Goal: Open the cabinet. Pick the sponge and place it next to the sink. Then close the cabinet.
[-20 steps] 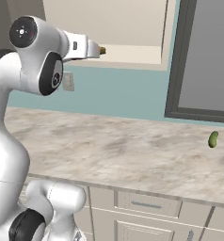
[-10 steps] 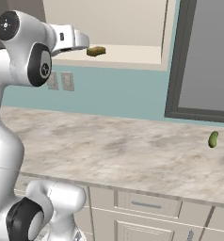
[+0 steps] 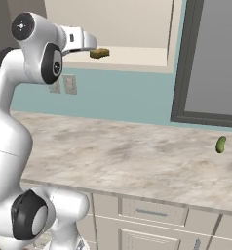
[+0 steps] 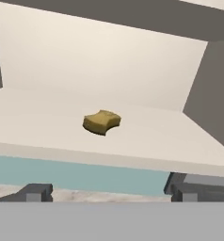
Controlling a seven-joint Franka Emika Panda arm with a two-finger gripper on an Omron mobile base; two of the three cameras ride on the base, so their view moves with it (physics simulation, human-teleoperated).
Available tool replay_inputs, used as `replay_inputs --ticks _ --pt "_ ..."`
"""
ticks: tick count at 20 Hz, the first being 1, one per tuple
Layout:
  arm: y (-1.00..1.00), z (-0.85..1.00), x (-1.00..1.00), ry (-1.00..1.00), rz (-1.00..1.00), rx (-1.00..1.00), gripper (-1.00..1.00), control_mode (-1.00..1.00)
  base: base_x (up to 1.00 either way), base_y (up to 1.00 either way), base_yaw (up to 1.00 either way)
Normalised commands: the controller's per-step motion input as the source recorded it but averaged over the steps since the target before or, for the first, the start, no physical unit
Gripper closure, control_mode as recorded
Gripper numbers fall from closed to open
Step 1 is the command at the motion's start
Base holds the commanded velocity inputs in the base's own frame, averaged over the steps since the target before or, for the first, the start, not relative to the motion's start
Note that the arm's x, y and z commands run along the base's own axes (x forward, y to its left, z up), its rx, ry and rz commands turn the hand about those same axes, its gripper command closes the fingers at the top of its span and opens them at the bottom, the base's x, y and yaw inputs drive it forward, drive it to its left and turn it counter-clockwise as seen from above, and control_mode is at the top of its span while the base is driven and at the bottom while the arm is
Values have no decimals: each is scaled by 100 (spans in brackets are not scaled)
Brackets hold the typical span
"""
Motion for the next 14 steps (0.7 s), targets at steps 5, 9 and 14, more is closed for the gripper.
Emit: replay_inputs --ticks 5,9,14 --pt "2 0 2 6 0 5 -100 -100 0 0 0" --pt "4 0 16 6 2 4 -100 -100 0 0 0" --pt "11 -6 37 6 0 4 -100 -100 0 0 0"
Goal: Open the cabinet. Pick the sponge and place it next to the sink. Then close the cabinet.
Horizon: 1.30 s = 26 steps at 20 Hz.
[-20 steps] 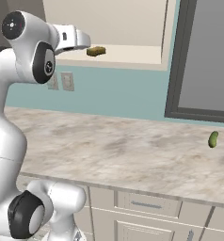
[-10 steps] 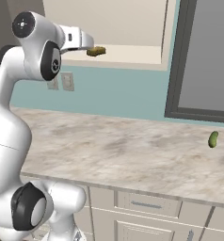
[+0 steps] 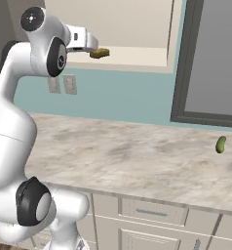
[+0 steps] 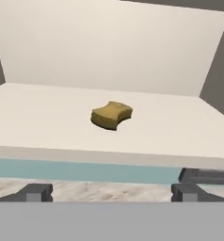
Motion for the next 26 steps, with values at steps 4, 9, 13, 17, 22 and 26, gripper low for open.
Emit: replay_inputs --ticks 4,9,13,17,22,26 --pt "10 -22 53 0 0 2 -100 -100 0 0 0" --pt "1 -15 52 0 -2 1 -100 -100 0 0 0" --pt "0 -10 42 1 -8 2 -100 -100 0 0 0" --pt "0 0 21 2 -9 4 -100 -100 0 0 0" --pt "0 0 8 0 -7 11 -100 -100 0 0 0" --pt "1 0 13 0 0 16 -100 -100 0 0 0"
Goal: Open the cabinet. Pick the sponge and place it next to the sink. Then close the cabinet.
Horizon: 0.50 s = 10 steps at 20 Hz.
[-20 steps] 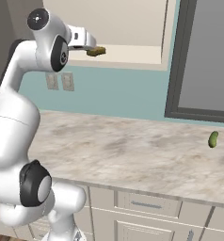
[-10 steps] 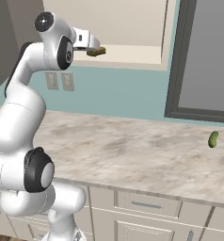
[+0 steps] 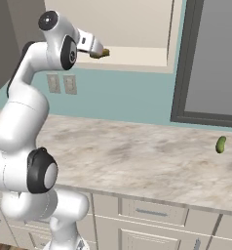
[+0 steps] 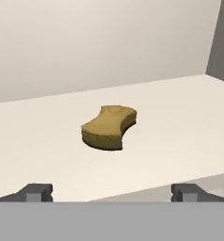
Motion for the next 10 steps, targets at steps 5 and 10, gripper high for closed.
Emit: replay_inputs --ticks 5,10 --pt "0 0 14 0 0 8 -100 -100 0 0 0" --pt "0 0 25 1 0 0 -100 -100 0 0 0"
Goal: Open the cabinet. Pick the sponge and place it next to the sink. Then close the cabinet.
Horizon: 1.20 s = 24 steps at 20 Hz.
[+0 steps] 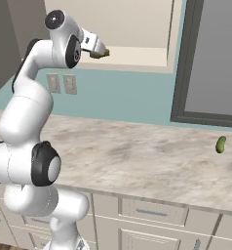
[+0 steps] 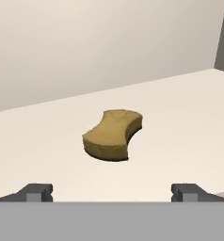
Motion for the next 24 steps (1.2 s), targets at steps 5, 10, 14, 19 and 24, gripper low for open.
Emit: replay_inputs --ticks 5,10,14,19,24 --pt "0 0 30 0 0 0 -100 -100 0 0 0" --pt "0 -3 35 4 0 0 -100 -100 0 0 0" --pt "0 -9 32 10 0 0 -100 -100 0 0 0" --pt "0 -5 25 8 0 0 -100 -100 0 0 0" --pt "0 0 21 1 0 0 -100 -100 0 0 0"
